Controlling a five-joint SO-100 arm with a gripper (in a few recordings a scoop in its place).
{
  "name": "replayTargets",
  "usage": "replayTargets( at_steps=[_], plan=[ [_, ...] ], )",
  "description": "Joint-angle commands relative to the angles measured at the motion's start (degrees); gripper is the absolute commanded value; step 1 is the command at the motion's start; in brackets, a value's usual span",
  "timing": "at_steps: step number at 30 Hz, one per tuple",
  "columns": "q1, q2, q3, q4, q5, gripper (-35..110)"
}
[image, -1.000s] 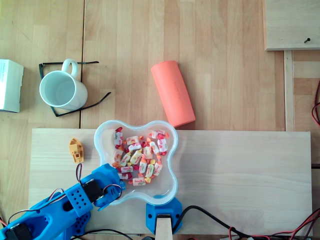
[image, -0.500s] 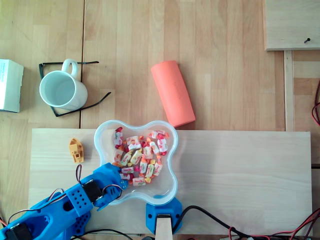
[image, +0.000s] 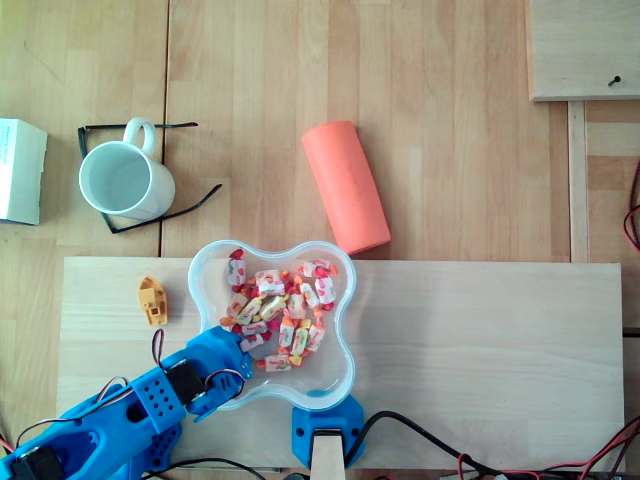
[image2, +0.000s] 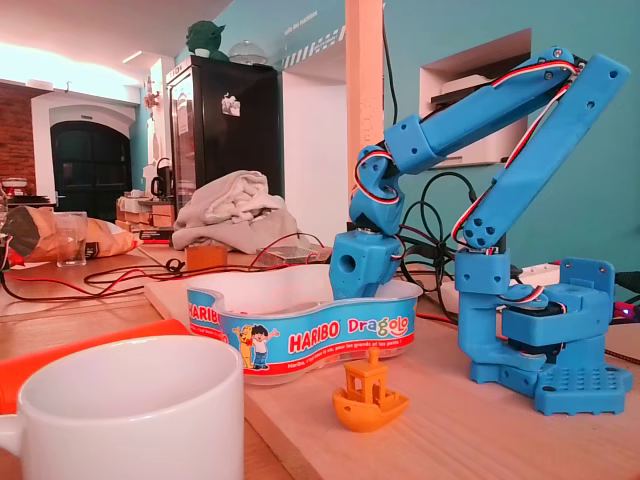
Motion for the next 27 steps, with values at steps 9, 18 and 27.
replayTargets(
  at_steps=[9,18,27],
  plan=[
    [0.88,1.93,0.09,0.18,-0.09,-2],
    [0.70,2.02,-9.05,0.35,-4.92,-2],
    [0.44,2.02,-24.43,10.55,-7.91,-2]
  ],
)
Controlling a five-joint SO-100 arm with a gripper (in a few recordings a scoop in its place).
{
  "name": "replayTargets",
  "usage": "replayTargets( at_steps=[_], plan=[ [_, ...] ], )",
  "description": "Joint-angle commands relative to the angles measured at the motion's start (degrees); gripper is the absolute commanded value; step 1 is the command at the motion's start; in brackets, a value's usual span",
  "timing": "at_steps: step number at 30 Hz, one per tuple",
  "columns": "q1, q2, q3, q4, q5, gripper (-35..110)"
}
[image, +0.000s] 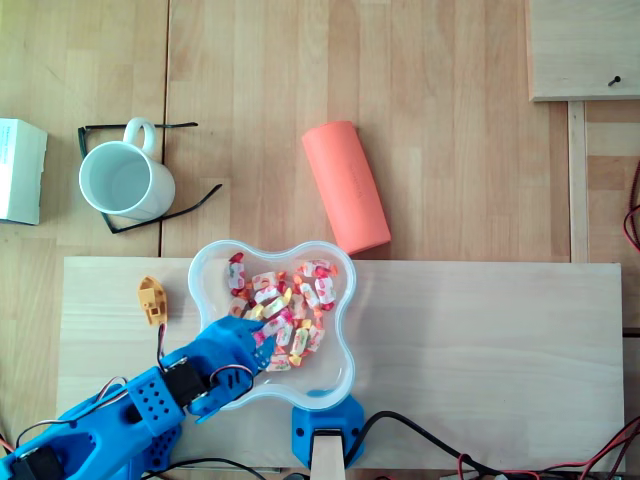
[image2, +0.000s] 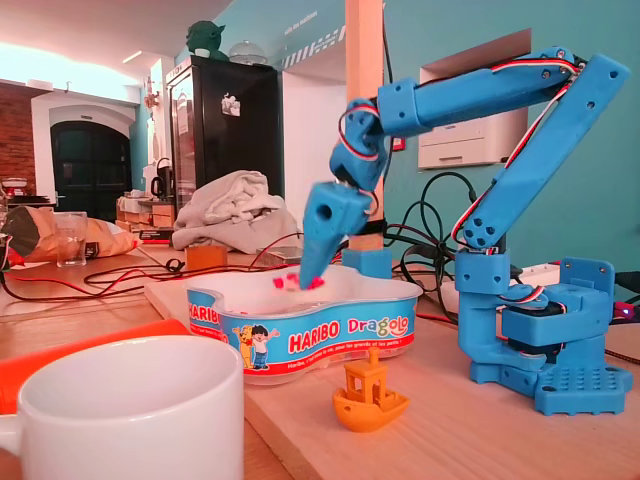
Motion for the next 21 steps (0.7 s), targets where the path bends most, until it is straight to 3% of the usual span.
replayTargets(
  at_steps=[1,9,21],
  plan=[
    [-0.26,1.93,-7.73,5.01,0.26,-2],
    [-13.01,1.76,-15.73,9.14,0.97,-2],
    [-37.00,0.88,-15.21,1.93,0.26,-2]
  ],
)
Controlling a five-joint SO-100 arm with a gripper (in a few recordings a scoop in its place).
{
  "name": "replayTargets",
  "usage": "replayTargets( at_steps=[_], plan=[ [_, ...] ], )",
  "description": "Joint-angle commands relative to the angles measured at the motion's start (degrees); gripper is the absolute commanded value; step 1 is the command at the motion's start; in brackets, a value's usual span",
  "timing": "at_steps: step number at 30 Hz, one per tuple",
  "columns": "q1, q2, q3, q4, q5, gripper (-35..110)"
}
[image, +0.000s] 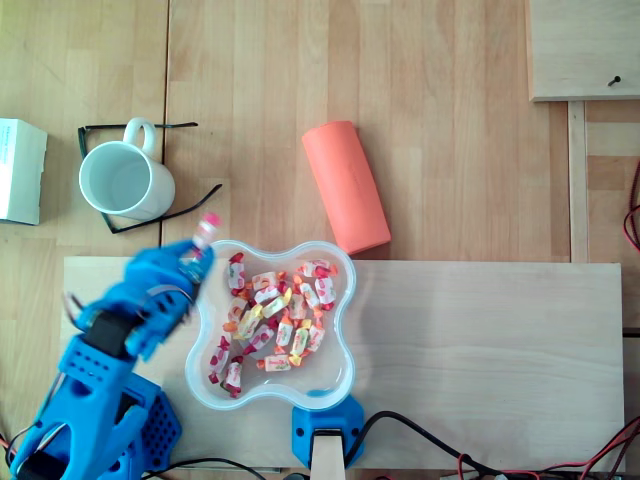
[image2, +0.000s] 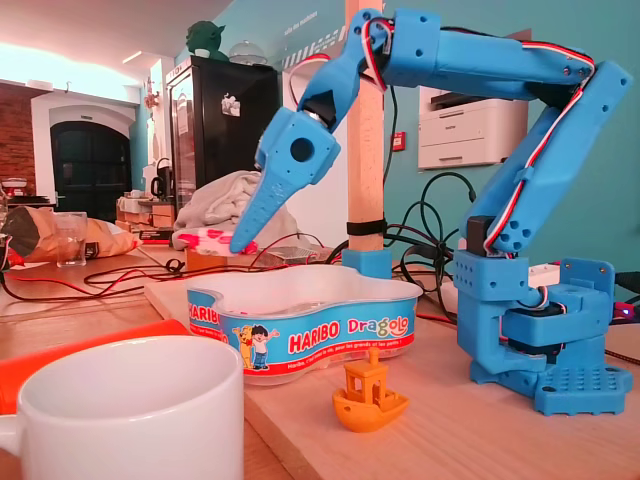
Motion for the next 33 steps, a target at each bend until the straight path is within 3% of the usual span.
replayTargets(
  at_steps=[1,15,21,33],
  plan=[
    [-4.83,1.14,-1.05,-2.72,0.26,-2],
    [-20.48,-7.82,-2.46,-10.81,1.14,-2],
    [-23.12,-11.34,-4.75,-17.84,1.23,-2],
    [-24.52,-13.01,-5.27,-19.34,1.14,-2]
  ],
)
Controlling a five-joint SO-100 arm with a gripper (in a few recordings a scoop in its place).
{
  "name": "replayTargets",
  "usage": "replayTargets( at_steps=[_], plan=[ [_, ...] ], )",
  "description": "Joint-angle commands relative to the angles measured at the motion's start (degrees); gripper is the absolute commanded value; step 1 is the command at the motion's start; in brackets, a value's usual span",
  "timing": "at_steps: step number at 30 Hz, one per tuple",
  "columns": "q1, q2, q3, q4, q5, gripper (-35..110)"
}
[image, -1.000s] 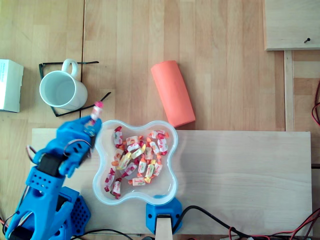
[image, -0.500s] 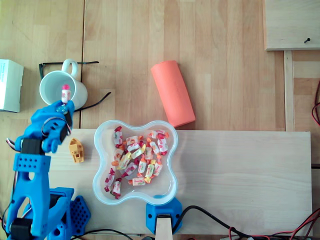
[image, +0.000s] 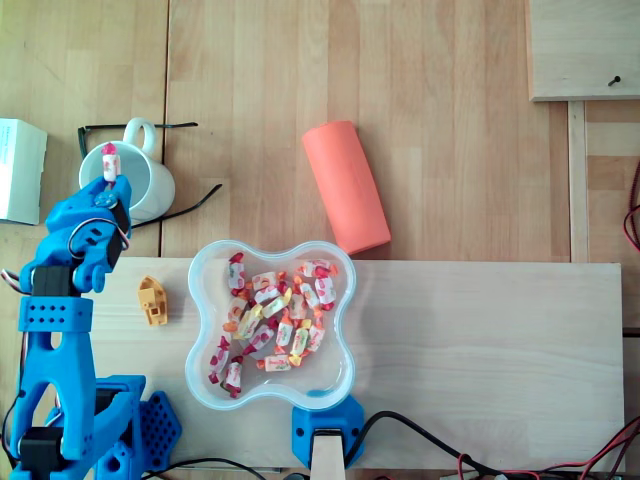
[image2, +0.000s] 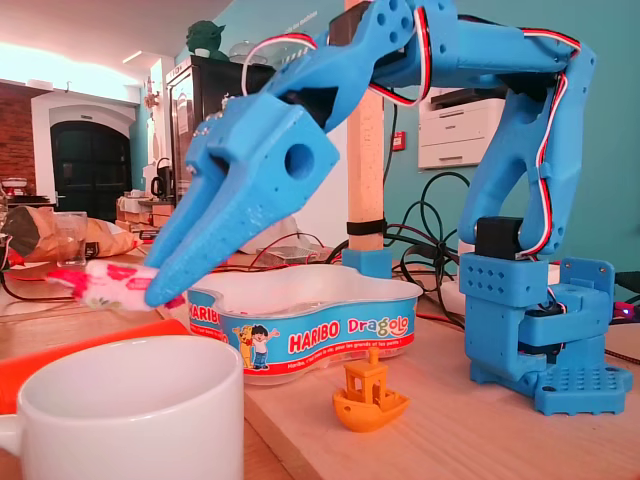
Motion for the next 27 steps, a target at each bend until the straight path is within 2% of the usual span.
replayTargets(
  at_steps=[1,17,27],
  plan=[
    [-0.09,0.88,-2.37,-0.09,0.44,-2],
    [-0.26,0.97,-1.49,0.09,-0.62,-1],
    [-0.26,0.97,-1.49,0.79,-0.62,15]
  ],
)
